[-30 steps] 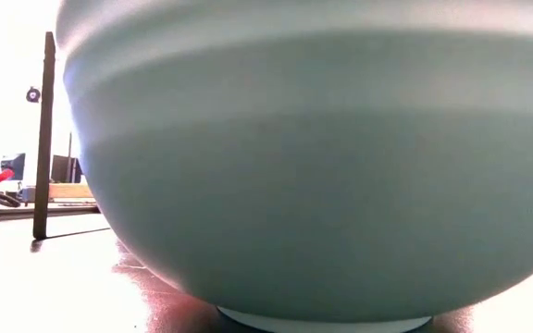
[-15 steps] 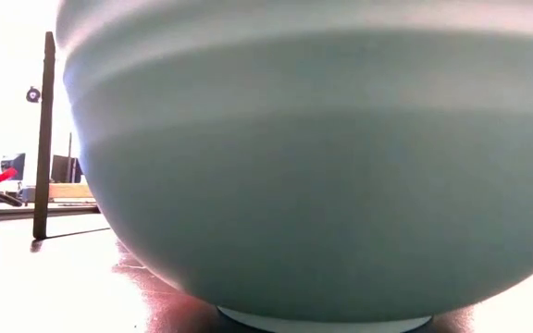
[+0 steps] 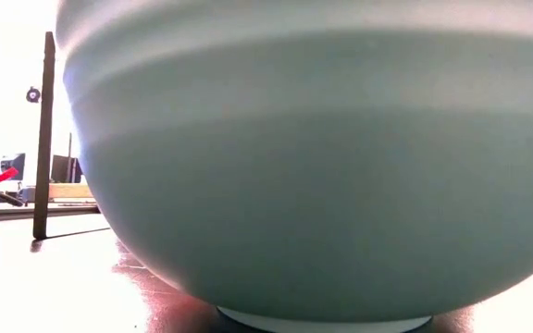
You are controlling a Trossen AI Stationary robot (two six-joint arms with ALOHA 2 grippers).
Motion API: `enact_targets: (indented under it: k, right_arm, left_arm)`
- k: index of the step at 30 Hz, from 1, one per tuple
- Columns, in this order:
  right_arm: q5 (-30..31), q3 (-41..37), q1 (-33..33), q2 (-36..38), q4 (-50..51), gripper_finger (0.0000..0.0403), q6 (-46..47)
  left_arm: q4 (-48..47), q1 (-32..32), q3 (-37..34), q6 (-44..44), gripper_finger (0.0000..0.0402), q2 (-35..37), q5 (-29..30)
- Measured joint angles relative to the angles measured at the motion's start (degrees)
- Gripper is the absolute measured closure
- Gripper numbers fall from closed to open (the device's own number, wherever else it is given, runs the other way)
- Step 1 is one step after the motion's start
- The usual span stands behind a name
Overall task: Place and stack bowls onto a shelf
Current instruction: Stack the blue bowl on top of the orange bowl on the shelf
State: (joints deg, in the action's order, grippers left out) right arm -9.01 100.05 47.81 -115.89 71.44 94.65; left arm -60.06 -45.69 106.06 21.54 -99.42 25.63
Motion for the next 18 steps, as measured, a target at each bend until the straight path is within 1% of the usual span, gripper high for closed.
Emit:
enact_targets:
  k: [4, 8, 10, 13, 15, 18]
  right_arm:
    - [0.02, 0.0, 0.17, -0.48, 0.0, 0.0309, -1.87]
    - [-1.18, 0.0, 0.2, -0.45, -0.4, 0.0357, -3.9]
    - [-1.97, 0.0, 0.23, -0.23, -0.69, 0.0383, -5.86]
    - [-3.1, 0.0, 0.31, 0.48, -2.57, 0.0392, -9.27]
    - [-4.69, 0.0, 0.23, 1.03, -4.18, 0.0394, -12.13]
    - [-6.62, 0.15, 0.2, 2.6, -9.83, 0.0394, -19.99]
  left_arm:
    - [-0.06, 0.0, -0.15, 0.17, 0.0283, 0.0, 0.0]
    - [-0.63, 0.0, -0.37, 0.04, 0.0283, 0.0, -0.04]
    - [-1.73, 0.0, -0.38, -2.27, 0.0284, 0.0, -0.71]
    - [-3.71, -0.09, -0.89, -9.38, 0.0284, 0.0, -3.34]
    - [-3.36, -0.13, -1.18, -13.21, 0.0284, 0.0, -5.39]
    - [-2.49, -0.17, -1.31, -17.13, 0.0284, 0.0, -6.27]
